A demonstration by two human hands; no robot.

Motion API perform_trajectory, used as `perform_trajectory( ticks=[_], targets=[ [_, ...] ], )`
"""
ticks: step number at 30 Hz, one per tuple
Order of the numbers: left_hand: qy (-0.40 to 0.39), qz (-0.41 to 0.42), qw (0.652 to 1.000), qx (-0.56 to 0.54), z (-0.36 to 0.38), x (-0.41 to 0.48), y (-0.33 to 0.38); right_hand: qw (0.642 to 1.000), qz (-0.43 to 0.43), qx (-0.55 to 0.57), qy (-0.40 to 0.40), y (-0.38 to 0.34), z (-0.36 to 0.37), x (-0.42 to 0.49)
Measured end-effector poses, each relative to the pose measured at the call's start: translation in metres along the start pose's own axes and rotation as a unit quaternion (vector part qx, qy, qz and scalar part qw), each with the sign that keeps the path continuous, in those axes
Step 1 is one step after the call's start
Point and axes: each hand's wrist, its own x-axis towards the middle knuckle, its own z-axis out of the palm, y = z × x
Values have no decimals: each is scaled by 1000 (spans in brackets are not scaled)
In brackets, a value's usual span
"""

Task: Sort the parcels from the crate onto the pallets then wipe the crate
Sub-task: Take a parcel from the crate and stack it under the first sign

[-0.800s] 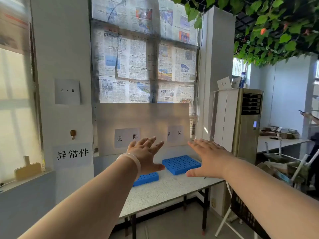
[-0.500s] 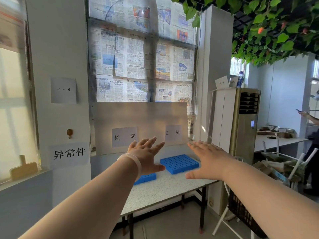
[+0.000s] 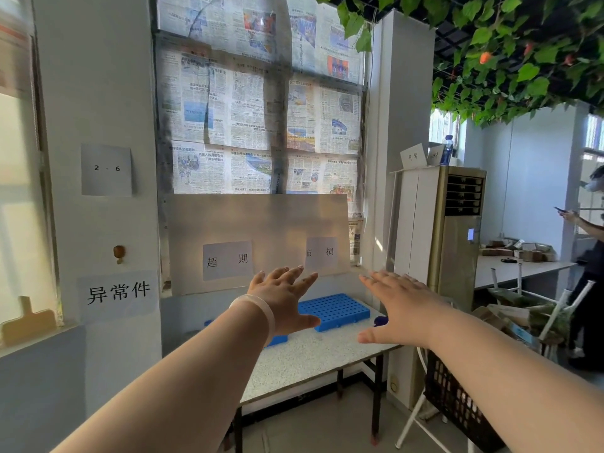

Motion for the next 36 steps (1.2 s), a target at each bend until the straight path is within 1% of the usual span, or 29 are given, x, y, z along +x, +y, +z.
perform_trajectory(
  ticks=[8,15,20,24,28,32,36],
  targets=[
    [-2,8,1000,-12,15,13,7,1000,5,7,-3,11,10,10],
    [-4,23,1000,-7,32,35,-14,1000,1,9,-10,0,24,40],
    [-1,38,999,-17,50,66,-42,1000,11,14,-18,-18,38,75],
    [6,59,998,-27,62,100,-68,999,32,-1,-28,-29,47,111],
    [21,94,995,-37,76,139,-86,998,62,3,-20,-33,56,139],
    [7,141,989,-42,99,175,-84,993,114,15,-13,-25,72,155],
    [-7,181,982,-60,125,205,-67,984,174,14,-44,-6,94,158]
  ],
)
